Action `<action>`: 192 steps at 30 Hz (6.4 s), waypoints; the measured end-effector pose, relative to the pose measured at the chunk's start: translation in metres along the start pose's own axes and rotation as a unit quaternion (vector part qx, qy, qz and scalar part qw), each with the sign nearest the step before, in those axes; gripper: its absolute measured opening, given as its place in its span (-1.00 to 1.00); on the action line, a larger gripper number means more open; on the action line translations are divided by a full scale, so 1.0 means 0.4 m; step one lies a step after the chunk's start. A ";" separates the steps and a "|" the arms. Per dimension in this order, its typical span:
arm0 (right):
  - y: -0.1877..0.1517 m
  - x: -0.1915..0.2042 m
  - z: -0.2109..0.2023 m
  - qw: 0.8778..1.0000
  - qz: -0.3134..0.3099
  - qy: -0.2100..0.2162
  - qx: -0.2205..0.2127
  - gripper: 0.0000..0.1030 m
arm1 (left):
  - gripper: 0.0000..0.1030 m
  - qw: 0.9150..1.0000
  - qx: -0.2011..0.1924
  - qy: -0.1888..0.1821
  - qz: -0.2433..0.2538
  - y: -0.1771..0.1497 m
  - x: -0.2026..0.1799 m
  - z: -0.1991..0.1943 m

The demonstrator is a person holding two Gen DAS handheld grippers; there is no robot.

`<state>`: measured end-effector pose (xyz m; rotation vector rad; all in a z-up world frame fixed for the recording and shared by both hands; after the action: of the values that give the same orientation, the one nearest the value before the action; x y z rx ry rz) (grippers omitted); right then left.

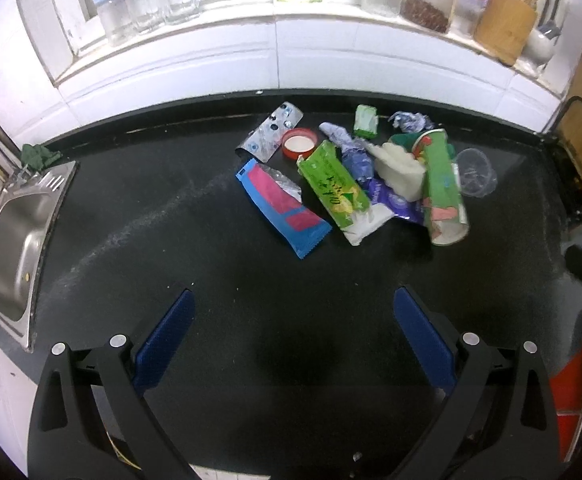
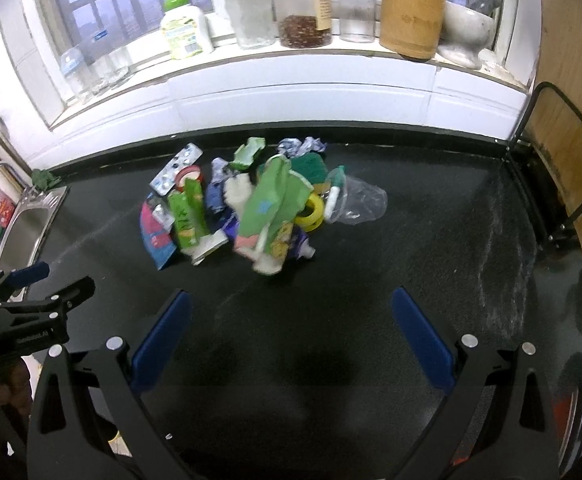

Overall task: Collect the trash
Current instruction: 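Grasp the blue-pink wrapper with the left tool while the right tool grasps the clear plastic cup, then carry wrapper and cup to the black bin and open both tools, then return both tools to the trash pile on the countertop, then grasp the white blister pack with the left tool while the right tool grasps the green juice carton, then carry blister pack and carton to the black bin and open both tools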

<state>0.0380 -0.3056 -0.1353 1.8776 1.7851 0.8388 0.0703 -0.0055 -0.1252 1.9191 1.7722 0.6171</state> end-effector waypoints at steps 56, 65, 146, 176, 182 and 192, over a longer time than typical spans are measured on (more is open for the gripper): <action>-0.012 0.485 0.115 0.971 -0.116 0.203 0.049 -0.93 | -0.90 0.987 -0.055 0.082 -0.126 -0.151 0.379 -0.087; -0.374 1.164 -0.037 0.855 -0.322 0.382 0.141 -0.93 | -0.90 0.934 -0.010 0.217 -0.283 -0.627 0.718 -0.288; 0.080 0.076 0.250 0.998 0.039 0.041 0.034 0.71 | 0.87 0.995 -0.053 -0.029 0.084 0.167 0.102 0.312; 0.079 0.107 0.404 0.994 0.031 0.039 0.093 0.02 | -0.21 0.988 -0.043 -0.090 0.116 0.325 0.115 0.530; 0.101 0.119 0.282 0.997 0.015 0.046 0.053 0.03 | -0.21 0.991 -0.053 -0.076 0.093 0.242 0.115 0.325; -0.002 0.170 0.147 0.997 -0.018 0.059 0.043 0.03 | -0.20 0.994 -0.036 -0.076 0.074 0.037 0.063 0.091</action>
<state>0.0767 -0.2319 -0.1695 1.8774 1.9503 0.8900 0.1060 0.0174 -0.1447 2.0026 1.5051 0.5603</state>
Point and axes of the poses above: each gripper's, at about its wrist camera, not at the fingertips, and z roughly the way its jaws point, x to its left, y to its top, the point moved 9 cm from there along z, roughly the way its jaws point, and after that the axes turned 10 degrees about -x, right-handed, at the moved point
